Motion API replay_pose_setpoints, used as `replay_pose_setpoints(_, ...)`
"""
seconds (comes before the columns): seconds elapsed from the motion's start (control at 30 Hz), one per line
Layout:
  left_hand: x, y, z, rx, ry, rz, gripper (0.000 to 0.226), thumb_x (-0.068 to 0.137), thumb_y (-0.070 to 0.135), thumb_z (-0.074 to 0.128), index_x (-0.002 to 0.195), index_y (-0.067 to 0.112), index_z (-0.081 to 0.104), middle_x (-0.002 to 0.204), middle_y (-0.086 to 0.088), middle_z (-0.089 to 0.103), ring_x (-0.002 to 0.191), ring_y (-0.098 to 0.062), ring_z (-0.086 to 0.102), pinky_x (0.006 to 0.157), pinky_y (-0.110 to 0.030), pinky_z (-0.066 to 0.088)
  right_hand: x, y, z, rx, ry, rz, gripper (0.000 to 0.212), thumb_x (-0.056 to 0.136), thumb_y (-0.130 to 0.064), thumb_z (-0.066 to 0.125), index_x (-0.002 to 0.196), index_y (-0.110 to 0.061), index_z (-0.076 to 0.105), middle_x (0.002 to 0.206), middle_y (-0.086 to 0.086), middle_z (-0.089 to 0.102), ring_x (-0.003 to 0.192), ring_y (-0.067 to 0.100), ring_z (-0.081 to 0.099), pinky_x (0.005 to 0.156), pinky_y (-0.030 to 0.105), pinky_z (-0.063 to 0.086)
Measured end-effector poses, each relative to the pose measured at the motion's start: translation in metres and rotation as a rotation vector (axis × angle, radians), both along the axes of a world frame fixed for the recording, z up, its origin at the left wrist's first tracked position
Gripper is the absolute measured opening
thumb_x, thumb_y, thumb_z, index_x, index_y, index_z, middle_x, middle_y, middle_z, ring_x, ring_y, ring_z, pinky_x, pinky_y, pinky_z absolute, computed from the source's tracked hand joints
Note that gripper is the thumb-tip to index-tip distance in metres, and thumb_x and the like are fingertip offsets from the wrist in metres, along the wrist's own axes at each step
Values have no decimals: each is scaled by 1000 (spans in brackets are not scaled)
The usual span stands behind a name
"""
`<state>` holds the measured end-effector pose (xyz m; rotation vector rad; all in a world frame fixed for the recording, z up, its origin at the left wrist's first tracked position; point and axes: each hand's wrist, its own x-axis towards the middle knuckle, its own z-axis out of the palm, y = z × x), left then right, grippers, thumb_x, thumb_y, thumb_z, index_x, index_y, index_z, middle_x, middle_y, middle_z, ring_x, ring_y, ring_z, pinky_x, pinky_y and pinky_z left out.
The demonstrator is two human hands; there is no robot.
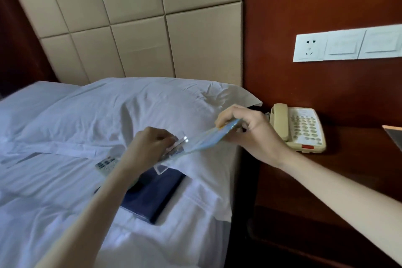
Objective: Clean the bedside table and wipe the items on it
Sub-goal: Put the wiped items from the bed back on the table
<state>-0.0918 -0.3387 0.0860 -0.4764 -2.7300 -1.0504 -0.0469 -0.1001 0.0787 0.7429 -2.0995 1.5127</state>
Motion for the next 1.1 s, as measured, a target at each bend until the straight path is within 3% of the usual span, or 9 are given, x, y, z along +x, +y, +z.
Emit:
replay_pose_setpoints(0.07,5,14,-6,93,-100,-87,24,87,9,56,75,20,74,69,1,75,62,-10,70,56,-17,51,2,11,5,-22,45,-36,32,67,-40,83,77,-14,65,91,20,61,78,39,54,65,41,39)
replay_pose_setpoints(0.17,11,33,-14,207,-231,-174,32,87,7,53,74,27,76,71,-1,75,61,-8,70,50,-18,51,7,26,13,-66,32,-45,30,66,-31,81,79,-8,65,89,17,67,77,31,61,70,42,47)
replay_pose_setpoints(0.23,12,44,-18,282,-355,-271,33,88,9,52,78,28,77,82,-2,76,68,-10,70,55,-21,54,8,40,17,-109,-14,-42,30,67,-20,81,83,-2,64,87,9,72,81,19,68,71,33,54)
replay_pose_setpoints(0.33,11,62,-22,392,-486,-359,43,97,6,38,88,23,76,94,-4,76,84,-17,73,66,-21,57,11,62,21,-148,-56,-72,22,70,-8,81,75,-15,60,86,4,75,85,18,72,68,27,56)
replay_pose_setpoints(0.53,9,115,-34,498,-387,-399,38,99,4,34,94,15,70,92,3,77,88,-14,72,71,-19,56,17,102,17,-186,-105,-221,24,74,-4,78,80,-4,55,90,14,73,89,33,70,73,49,59)
replay_pose_setpoints(0.7,5,160,-42,430,-387,-495,23,93,0,44,94,-2,67,97,-5,74,92,-15,69,81,-24,56,23,143,13,-195,-128,-319,25,75,-7,78,81,-5,54,87,5,75,82,20,73,62,33,57)
replay_pose_setpoints(0.8,2,185,-45,343,-351,-545,14,88,9,60,99,5,68,101,-5,74,94,-17,70,88,-32,56,23,168,11,-200,-135,-372,26,74,-6,78,82,-3,54,84,3,75,79,16,73,59,27,54)
replay_pose_setpoints(0.93,-2,221,-45,309,-314,-537,28,79,26,64,91,1,66,101,-17,71,99,-34,67,90,-52,52,22,199,6,-203,-145,-432,25,74,-4,78,84,-5,55,85,4,75,81,17,72,63,31,54)
replay_pose_setpoints(1.1,-8,259,-50,345,-339,-550,17,90,18,62,86,2,65,101,-18,69,98,-33,66,87,-53,53,22,229,-1,-270,-156,-518,29,75,-6,78,92,-13,56,87,-3,75,82,13,72,63,25,56)
